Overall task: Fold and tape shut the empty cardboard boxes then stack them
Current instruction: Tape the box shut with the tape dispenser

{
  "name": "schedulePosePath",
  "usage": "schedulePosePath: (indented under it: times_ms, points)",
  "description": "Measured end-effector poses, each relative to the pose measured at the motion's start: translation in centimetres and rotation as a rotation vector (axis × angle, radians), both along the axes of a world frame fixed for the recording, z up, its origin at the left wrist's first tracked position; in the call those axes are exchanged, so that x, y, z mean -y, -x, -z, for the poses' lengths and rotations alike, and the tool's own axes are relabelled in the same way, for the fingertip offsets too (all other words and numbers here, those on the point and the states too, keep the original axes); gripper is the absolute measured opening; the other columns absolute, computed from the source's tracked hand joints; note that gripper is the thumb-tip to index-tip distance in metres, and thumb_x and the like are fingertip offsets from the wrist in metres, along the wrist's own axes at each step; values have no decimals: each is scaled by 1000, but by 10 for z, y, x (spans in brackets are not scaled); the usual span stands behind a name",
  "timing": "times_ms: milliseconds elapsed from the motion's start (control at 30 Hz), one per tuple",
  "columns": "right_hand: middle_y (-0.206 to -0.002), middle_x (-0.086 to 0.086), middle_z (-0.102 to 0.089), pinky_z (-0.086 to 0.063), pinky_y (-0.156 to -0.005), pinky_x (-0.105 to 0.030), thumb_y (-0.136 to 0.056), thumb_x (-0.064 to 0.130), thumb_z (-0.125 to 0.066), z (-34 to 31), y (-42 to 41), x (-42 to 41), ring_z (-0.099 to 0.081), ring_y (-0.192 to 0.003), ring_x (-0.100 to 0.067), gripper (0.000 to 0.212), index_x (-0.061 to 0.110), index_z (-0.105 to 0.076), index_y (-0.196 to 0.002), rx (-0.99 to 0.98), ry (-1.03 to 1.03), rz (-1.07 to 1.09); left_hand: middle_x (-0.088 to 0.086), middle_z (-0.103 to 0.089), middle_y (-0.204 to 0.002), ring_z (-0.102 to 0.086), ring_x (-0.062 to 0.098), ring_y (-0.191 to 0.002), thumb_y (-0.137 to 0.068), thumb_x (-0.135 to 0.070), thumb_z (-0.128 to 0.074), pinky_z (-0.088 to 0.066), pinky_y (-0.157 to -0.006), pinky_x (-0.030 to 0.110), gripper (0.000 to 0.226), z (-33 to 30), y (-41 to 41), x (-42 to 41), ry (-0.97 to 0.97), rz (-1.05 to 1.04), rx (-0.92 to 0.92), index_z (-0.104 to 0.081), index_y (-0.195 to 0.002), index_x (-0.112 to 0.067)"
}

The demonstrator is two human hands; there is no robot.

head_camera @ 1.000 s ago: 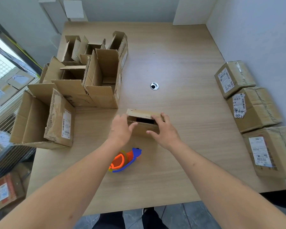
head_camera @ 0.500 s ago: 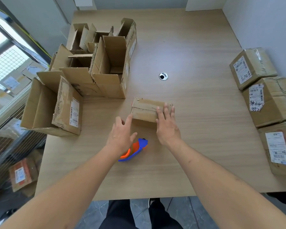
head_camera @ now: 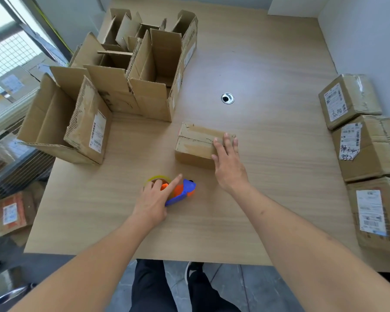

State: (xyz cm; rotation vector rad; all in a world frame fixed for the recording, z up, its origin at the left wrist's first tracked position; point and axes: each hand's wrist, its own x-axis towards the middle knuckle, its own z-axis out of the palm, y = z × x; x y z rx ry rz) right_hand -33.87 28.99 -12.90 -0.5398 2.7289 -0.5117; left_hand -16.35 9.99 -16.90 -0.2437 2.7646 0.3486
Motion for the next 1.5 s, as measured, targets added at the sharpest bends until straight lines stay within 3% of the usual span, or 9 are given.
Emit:
schedulePosePath:
  times_ms: [100, 200, 467, 667, 733, 867, 1100, 1233, 1500]
  points:
    - [-172, 6, -2, -43, -108, -45, -110, 29, -39, 0, 2, -6, 7, -158, -23, 50, 30, -29, -160, 9, 72, -12, 5, -52, -116, -53, 34, -101, -69, -9, -65, -51, -86, 42, 116, -5, -15, 11, -207, 13, -176, -6, -161, -48]
    - [-171, 7, -6, -43, -108, -45, -109, 27, -44, 3, 2, -10, 4, -158, -21, 51, 30, -33, -159, 16, 130, -10, 4, -50, -114, -50, 28, -95, -79, -15, -73, -48, -87, 38, 102, -27, -20, 28, -343, 11, -337, -20, -161, -42]
    - [-169, 9, -18, -47, -105, -42, -103, 26, -59, -2, -28, -3, -9, -157, -17, 53, 33, -44, -153, 61, 202, -88, 7, -50, -121, -47, 29, -97, -88, -25, -69, -43, -92, 37, 84, -91, 20, 65, -213, 120, -507, -28, -160, -36]
    - [-161, 4, -40, -34, -114, -38, -94, 31, -72, -1, -48, -2, -33, -149, -28, 54, 26, -56, -145, -13, 250, -68, 10, -51, -128, -48, 34, -106, -86, -13, -75, -46, -100, 50, 90, -101, 55, 69, -150, 344, -414, -30, -158, -42]
    - [-158, 3, -45, -36, -115, -42, -92, 31, -73, 2, -39, -6, -40, -144, -32, 52, 25, -59, -142, -19, 255, -99, 6, -47, -127, -48, 34, -113, -87, -9, -73, -37, -111, 59, 93, -99, 61, 67, -152, 387, -354, -26, -159, -45]
    - [-150, 9, -53, -37, -109, -43, -97, 40, -64, -4, -24, -8, -46, -137, -23, 44, 29, -58, -140, 0, 268, -45, 3, -42, -129, -45, 34, -123, -88, -5, -68, -20, -118, 69, 96, -96, 72, 68, -146, 411, -280, -21, -159, -49]
    - [-116, 7, -70, -37, -93, -37, -95, 35, -64, -14, -11, 4, -62, -114, -21, 31, 29, -68, -125, -178, 351, -73, 6, -43, -127, -44, 31, -119, -88, -6, -67, -15, -118, 69, 101, -99, 82, 68, -113, 466, -224, -13, -158, -54]
    - [-107, 0, -75, -52, -88, -35, -95, 17, -66, -14, -4, 8, -68, -100, -20, 23, 16, -75, -116, -32, 536, -125, 8, -43, -126, -44, 34, -120, -87, -8, -65, -14, -119, 70, 101, -95, 83, 67, -70, 472, -191, -10, -158, -56]
    - [-93, 2, -77, -45, -77, -11, -91, 7, -69, -17, -4, 14, -66, -84, -8, 14, 12, -79, -98, 118, 624, 21, 7, -41, -126, -41, 31, -123, -82, -4, -66, -9, -118, 70, 107, -96, 84, 63, -55, 466, -173, -9, -157, -56]
